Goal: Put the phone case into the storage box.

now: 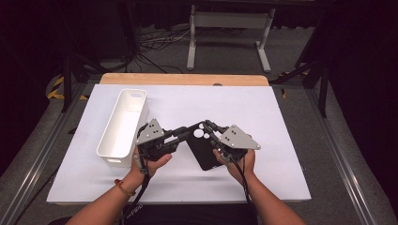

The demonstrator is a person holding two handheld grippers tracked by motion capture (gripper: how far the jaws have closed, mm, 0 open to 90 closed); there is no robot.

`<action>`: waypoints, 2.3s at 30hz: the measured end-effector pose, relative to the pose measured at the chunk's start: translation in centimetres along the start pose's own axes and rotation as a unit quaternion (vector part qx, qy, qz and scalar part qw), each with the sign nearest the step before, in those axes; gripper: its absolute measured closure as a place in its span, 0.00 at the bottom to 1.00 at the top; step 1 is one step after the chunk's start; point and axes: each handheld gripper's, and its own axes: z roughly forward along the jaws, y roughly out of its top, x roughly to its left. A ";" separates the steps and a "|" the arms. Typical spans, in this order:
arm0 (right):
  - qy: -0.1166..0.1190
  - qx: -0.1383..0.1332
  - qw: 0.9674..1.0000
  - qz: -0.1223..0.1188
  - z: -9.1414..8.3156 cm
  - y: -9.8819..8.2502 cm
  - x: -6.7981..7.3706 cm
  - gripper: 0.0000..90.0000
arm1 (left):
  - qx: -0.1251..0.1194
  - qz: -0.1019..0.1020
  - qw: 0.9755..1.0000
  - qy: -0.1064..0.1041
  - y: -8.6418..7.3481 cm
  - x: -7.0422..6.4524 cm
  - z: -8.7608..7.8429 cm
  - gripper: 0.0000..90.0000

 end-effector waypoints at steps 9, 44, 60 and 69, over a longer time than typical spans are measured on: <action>0.000 -0.017 1.000 -0.020 -0.5 0.5 1.0 0.93 | -0.007 0.024 0.999 0.021 0.4 0.0 -1.0 0.88; 0.024 -0.005 1.000 0.000 -0.6 1.1 0.4 0.83 | -0.002 0.088 0.994 0.057 1.1 -0.2 -2.2 0.89; 0.036 0.001 0.999 0.012 -1.9 0.0 0.4 0.69 | 0.005 0.095 0.994 0.050 1.0 -0.5 -2.0 0.89; 0.038 0.014 0.999 0.009 -2.4 -0.9 0.3 0.59 | -0.001 0.101 0.993 0.061 1.2 -0.1 -2.5 0.89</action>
